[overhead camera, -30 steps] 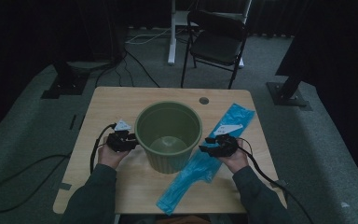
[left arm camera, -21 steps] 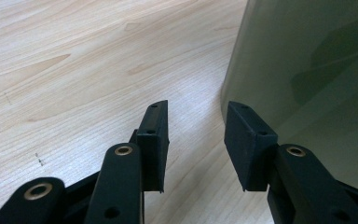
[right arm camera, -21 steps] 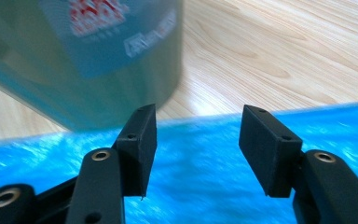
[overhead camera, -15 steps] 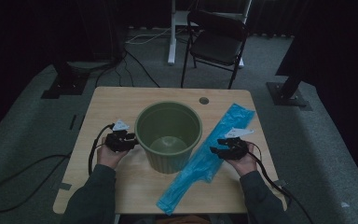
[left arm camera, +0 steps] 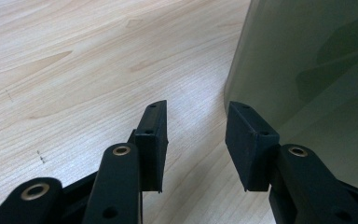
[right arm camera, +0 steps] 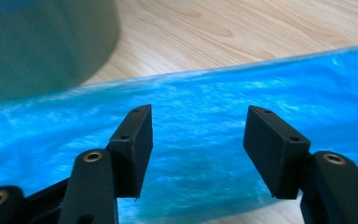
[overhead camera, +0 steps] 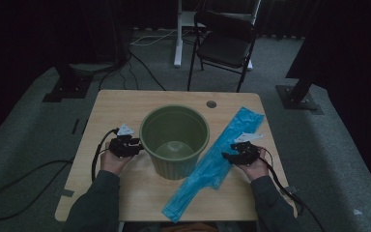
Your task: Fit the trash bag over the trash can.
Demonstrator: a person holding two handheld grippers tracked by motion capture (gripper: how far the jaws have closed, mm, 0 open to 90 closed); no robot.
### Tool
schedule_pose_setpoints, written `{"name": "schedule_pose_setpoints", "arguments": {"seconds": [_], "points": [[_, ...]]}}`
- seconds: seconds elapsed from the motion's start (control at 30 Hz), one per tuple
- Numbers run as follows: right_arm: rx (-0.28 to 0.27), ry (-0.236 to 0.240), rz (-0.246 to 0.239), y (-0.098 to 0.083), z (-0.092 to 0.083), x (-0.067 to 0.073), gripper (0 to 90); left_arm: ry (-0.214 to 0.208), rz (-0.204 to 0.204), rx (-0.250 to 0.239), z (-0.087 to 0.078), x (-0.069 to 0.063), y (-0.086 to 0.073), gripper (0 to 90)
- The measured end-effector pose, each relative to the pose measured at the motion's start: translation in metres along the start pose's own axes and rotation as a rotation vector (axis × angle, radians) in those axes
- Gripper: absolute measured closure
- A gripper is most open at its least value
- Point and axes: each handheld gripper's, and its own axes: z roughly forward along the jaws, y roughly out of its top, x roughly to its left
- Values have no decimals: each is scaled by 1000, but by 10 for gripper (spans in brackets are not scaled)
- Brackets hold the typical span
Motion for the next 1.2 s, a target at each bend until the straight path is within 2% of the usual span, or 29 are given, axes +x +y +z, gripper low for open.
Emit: {"name": "schedule_pose_setpoints", "arguments": {"seconds": [0.1,0.2,0.23,0.27,0.37,0.43,0.57,0.87,0.93,1.0,1.2], "points": [[10,-37,15,-2,1,-7,393,-1,-6,-6,-1,0,0,587],[46,-81,0,-5,3,-11,391,2,-6,-5,-1,1,0,586],[46,-81,0,-5,3,-11,391,2,-6,-5,-1,1,0,585],[77,-113,-2,-8,5,-16,392,1,-8,-9,-1,1,0,584],[90,-136,11,-10,5,-21,393,3,-10,-13,-1,2,0,583],[87,-143,52,-14,3,-29,393,4,-10,-11,-1,2,0,583],[91,-159,74,-15,5,-34,376,4,-10,-7,0,2,0,582],[105,-193,75,-9,16,-39,337,4,-6,-2,2,1,0,578],[111,-185,110,-9,18,-43,337,5,-7,-4,2,1,0,577],[121,-183,122,-10,19,-43,337,5,-5,-5,2,1,0,577],[113,-161,114,-4,22,-34,350,6,-3,-4,3,1,1,577]]}}
